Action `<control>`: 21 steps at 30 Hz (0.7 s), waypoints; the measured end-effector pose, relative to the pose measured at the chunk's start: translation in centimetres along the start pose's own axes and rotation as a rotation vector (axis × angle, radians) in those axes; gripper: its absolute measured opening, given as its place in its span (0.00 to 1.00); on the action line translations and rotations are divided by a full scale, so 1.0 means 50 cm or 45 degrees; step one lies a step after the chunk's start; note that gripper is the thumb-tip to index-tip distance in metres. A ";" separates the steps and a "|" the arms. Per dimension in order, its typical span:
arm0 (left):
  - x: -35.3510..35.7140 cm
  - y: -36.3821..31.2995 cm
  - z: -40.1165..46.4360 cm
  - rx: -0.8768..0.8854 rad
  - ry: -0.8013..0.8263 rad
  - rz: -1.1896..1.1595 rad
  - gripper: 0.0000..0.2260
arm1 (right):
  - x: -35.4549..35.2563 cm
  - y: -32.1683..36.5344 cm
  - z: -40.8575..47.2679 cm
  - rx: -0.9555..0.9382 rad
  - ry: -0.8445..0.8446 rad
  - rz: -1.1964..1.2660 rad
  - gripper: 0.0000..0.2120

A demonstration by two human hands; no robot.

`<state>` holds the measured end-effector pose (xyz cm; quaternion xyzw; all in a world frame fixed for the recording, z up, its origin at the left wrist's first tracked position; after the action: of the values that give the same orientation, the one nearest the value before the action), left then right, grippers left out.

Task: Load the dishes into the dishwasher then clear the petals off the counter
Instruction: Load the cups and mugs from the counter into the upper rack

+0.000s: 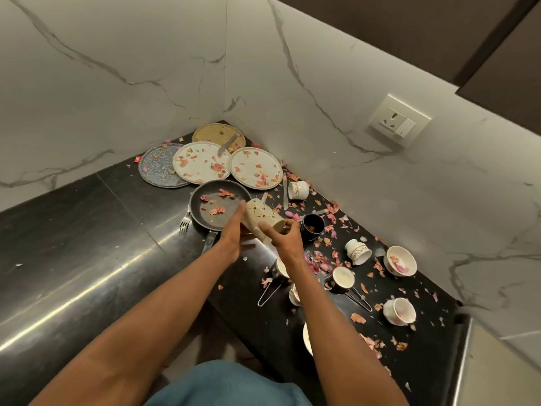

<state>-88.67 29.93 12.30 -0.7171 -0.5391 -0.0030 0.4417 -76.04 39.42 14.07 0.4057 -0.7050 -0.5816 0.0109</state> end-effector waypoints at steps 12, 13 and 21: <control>0.060 -0.069 -0.030 0.224 0.358 0.413 0.20 | 0.008 0.007 -0.009 -0.113 0.160 -0.091 0.43; 0.060 -0.070 -0.032 0.213 0.380 0.426 0.20 | 0.003 0.013 -0.012 -0.127 0.149 -0.100 0.43; 0.093 -0.063 -0.070 0.127 0.511 0.512 0.19 | -0.016 0.035 -0.045 -0.203 0.045 -0.053 0.50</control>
<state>-87.52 31.36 18.64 -0.7721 -0.2873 -0.0307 0.5661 -75.39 38.07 16.61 0.4283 -0.6477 -0.6286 0.0436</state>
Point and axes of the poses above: each hand's wrist, its own z-axis towards the middle knuckle, its own x-axis out of the palm, y = z × x, the point moved 7 cm from there along z, towards the middle knuckle, and after that the axes turned 14 degrees about -z, right-handed, at the moved point
